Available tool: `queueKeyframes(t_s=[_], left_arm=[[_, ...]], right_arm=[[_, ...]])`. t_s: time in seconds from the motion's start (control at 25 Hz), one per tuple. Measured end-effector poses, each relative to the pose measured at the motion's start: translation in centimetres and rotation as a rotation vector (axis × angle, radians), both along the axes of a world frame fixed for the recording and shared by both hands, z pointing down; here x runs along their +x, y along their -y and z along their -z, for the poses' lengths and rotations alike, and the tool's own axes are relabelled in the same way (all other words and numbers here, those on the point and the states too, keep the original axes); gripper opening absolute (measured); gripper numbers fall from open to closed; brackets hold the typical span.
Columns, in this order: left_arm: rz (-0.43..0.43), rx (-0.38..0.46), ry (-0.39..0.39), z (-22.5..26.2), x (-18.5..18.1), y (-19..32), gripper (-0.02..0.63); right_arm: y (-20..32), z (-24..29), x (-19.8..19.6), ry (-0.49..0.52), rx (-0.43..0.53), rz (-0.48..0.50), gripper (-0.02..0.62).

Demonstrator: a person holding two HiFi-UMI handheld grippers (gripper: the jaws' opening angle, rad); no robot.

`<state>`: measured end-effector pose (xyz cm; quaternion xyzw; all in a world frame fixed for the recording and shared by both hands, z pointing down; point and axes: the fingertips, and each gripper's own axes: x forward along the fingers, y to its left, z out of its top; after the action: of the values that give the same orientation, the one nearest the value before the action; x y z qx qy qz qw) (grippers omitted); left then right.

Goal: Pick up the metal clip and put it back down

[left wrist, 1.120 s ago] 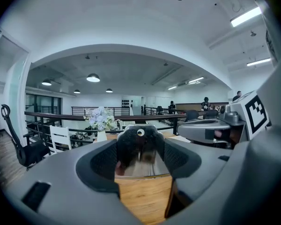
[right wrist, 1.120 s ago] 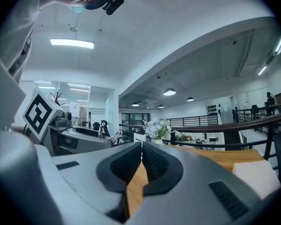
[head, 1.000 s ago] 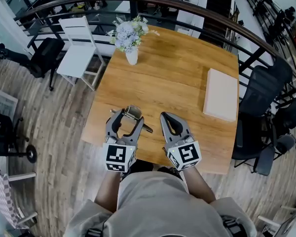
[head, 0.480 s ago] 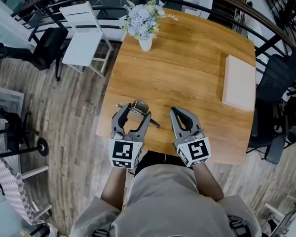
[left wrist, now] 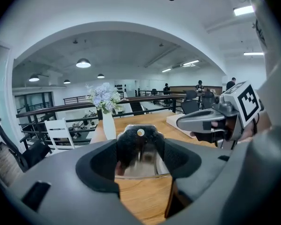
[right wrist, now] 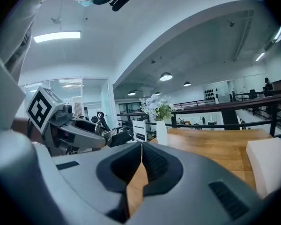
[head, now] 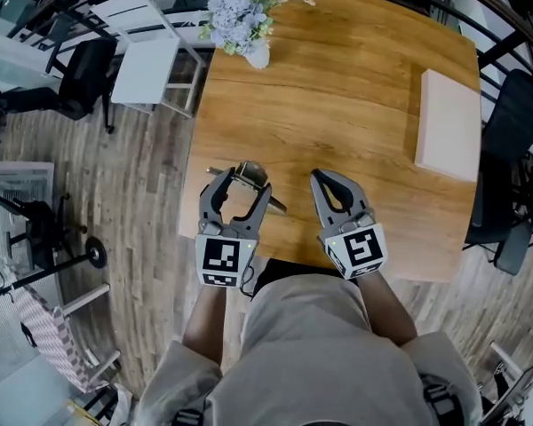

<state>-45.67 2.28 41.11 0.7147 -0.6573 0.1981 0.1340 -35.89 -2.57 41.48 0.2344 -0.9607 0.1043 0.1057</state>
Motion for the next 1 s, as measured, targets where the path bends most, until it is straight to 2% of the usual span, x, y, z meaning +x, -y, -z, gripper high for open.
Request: queueKeyframes(t_s=[0.2, 0.4, 0.64, 0.84, 1.0], left_arm=[[-0.047, -0.048, 0.052, -1.3, -0.2, 2.7, 0.302], [-0.142, -0.105, 0.115, -3.4, 0.6, 6.7, 0.302], [-0.275, -0.201, 0.169, -7.8, 1.8, 10.9, 0.302], [-0.362, -0.292, 0.211, -12.5, 2.2, 14.0, 0.302], [-0.428, -0.331, 0.229, -15.1, 2.8, 15.4, 0.302]], right_arm=[[2.4, -1.7, 0.1, -0.035, 0.010, 0.009, 0.028], [5.8, -3.6, 1.4, -0.016, 0.004, -0.032, 0.028], [7.9, -8.6, 3.8, -0.063, -0.103, -0.093, 0.028], [10.0, -12.0, 5.9, -0.085, -0.123, -0.130, 0.028], [11.1, -14.2, 7.1, -0.098, -0.137, -0.156, 0.028]])
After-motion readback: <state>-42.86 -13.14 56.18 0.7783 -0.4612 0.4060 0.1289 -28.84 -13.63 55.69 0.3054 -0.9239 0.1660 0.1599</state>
